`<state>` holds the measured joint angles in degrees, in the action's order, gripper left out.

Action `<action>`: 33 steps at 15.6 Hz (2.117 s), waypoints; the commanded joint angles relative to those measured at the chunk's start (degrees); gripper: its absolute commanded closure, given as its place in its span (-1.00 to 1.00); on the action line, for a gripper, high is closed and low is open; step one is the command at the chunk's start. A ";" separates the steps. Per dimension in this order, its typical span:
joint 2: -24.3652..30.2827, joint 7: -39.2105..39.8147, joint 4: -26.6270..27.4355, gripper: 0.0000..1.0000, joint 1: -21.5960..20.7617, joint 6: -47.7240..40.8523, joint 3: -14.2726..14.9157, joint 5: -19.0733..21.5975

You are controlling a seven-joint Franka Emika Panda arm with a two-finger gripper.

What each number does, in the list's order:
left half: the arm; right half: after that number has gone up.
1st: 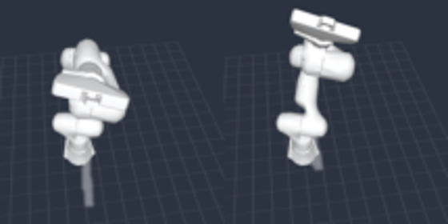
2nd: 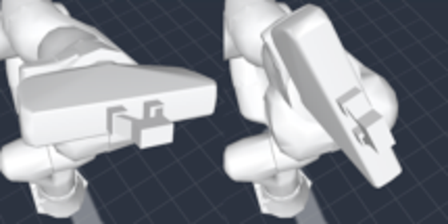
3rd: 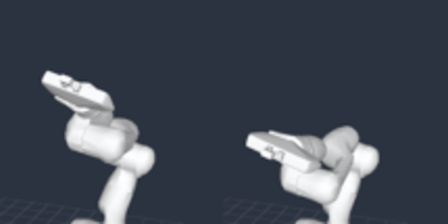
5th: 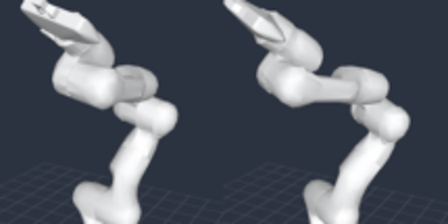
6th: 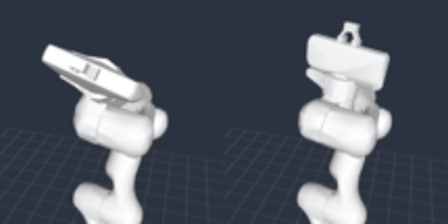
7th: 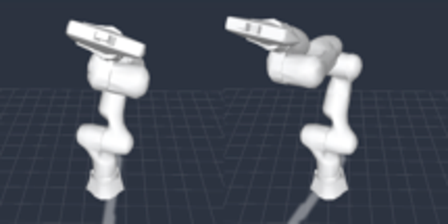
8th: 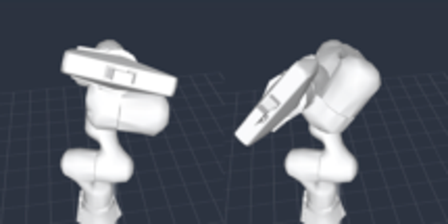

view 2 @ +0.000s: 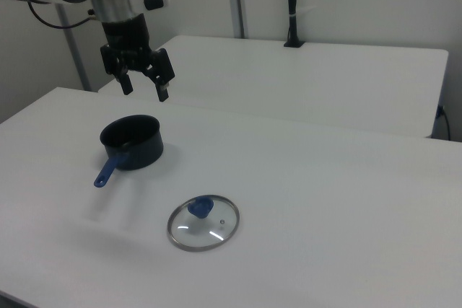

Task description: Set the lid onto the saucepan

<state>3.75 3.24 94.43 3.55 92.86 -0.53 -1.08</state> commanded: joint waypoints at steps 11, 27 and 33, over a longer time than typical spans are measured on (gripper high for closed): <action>0.74 0.19 0.50 -1.00 -0.92 0.04 0.27 -0.32; -6.90 -1.13 20.36 -1.00 2.07 22.71 0.88 -6.47; -12.09 -3.50 20.27 -1.00 4.53 25.18 0.88 -5.51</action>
<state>-6.90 1.84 114.20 6.99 116.51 0.31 -6.58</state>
